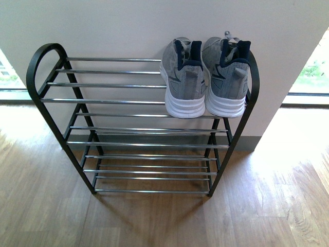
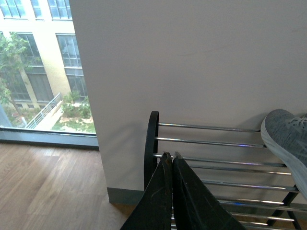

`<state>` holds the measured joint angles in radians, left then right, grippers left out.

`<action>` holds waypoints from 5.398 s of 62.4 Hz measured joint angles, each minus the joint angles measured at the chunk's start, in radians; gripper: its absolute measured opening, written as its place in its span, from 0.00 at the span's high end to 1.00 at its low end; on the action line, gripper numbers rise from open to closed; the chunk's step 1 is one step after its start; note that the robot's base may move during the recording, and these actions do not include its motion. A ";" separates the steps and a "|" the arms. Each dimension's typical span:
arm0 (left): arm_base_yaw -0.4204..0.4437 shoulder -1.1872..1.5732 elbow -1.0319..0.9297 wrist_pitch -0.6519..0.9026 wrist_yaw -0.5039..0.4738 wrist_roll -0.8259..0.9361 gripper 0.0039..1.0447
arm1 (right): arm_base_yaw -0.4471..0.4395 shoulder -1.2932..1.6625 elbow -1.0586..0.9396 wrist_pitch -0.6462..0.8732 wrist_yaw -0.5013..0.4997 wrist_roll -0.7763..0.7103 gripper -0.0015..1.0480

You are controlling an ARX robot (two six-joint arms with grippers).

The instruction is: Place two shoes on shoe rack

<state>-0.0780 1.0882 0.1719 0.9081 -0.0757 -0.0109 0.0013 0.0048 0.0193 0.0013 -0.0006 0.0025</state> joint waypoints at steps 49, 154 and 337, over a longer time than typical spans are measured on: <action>0.074 -0.515 -0.157 -0.348 0.076 0.002 0.99 | 0.000 0.000 0.000 0.000 0.000 0.000 0.09; 0.075 -1.072 -0.158 -0.908 0.076 0.002 0.43 | 0.000 0.000 0.000 0.000 0.000 0.000 0.09; 0.076 -1.072 -0.158 -0.908 0.076 0.004 0.09 | 0.000 0.000 0.000 -0.002 0.003 0.000 0.09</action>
<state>-0.0025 0.0158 0.0143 -0.0002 0.0006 -0.0067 0.0017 0.0048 0.0193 -0.0002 0.0029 0.0025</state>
